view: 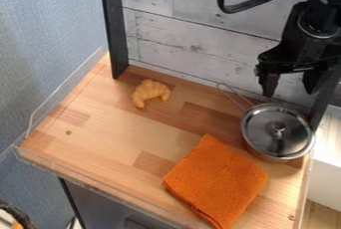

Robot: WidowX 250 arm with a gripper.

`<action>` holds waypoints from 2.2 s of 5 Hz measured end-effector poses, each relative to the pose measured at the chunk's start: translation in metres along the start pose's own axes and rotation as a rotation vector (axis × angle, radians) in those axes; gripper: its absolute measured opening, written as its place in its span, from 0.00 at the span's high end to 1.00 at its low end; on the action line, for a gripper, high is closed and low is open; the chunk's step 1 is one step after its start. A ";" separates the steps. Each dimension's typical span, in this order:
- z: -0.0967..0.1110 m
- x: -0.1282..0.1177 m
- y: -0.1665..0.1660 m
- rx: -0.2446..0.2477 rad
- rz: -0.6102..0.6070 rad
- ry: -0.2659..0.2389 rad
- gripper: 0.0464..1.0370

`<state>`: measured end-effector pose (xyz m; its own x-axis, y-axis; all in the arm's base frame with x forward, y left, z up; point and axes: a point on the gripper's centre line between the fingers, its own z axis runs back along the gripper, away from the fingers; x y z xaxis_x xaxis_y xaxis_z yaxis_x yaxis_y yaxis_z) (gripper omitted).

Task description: Move the thing on top of the orange towel

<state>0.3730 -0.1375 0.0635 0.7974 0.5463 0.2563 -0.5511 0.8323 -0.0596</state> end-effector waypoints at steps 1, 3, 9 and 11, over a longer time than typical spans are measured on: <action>-0.013 -0.005 0.004 0.030 -0.001 0.020 0.04; -0.006 0.015 0.059 0.113 0.204 -0.006 0.04; -0.036 0.077 0.165 0.306 1.514 -0.116 0.04; -0.052 0.073 0.175 0.368 1.821 -0.174 0.04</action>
<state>0.3476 0.0532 0.0219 -0.7765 0.5940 0.2102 -0.6268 -0.7626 -0.1602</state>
